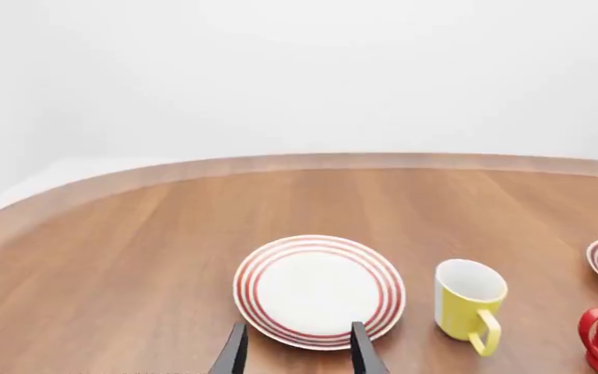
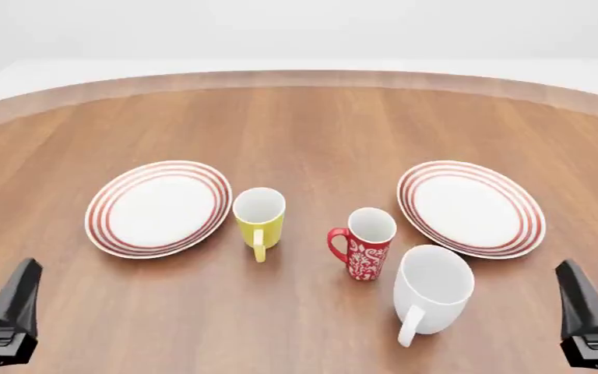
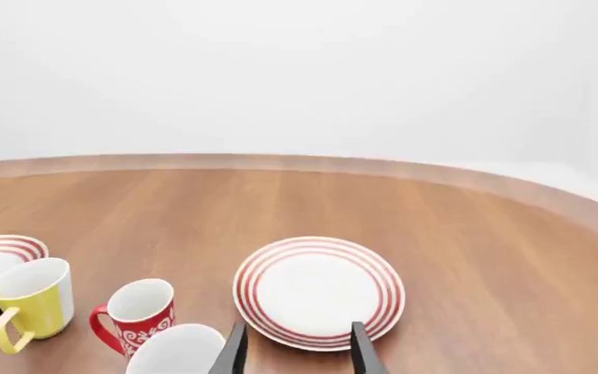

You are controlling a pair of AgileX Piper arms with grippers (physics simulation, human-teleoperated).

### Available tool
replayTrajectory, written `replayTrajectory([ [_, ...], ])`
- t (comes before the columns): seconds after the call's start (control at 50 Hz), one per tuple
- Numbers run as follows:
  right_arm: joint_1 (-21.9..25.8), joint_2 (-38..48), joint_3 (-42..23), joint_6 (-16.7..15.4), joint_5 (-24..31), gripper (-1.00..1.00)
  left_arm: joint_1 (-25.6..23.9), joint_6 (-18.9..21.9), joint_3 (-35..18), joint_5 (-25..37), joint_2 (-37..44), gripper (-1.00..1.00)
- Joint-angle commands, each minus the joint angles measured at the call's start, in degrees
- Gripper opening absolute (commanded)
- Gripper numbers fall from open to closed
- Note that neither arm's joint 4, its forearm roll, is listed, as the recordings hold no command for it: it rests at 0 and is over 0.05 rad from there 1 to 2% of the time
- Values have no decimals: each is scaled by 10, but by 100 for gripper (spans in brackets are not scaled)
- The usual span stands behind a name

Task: Put the red mug on the left plate.

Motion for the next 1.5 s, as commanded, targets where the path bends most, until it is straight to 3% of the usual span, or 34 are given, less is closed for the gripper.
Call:
replayTrajectory([
  [0.02, 0, 0, -1, -7, -3, 100, 8, -6, -1, -24, 30, 100],
  [0.06, 0, 0, -1, -9, -5, 100, 5, -3, -4, 5, -3, 100],
  [0.24, 0, 0, 1, -9, -5, 100, 4, 1, -3, -20, 18, 100],
  [0.48, 0, 0, 1, -15, -4, 100, -10, 6, -18, 4, -9, 100],
  [0.82, -6, 2, 1, -13, -4, 100, -101, 28, -87, 46, -13, 100],
  [0.88, -7, 3, 1, -13, -5, 100, -123, 73, -81, 18, -13, 100],
  [0.94, -7, 3, 1, -15, -5, 100, -128, 54, -87, 31, -12, 100],
  [1.12, -7, 1, 1, -19, -3, 100, -170, 70, -97, 13, 9, 100],
  [1.5, -3, 0, 1, -30, -3, 100, -270, 108, -145, -117, 184, 100],
])
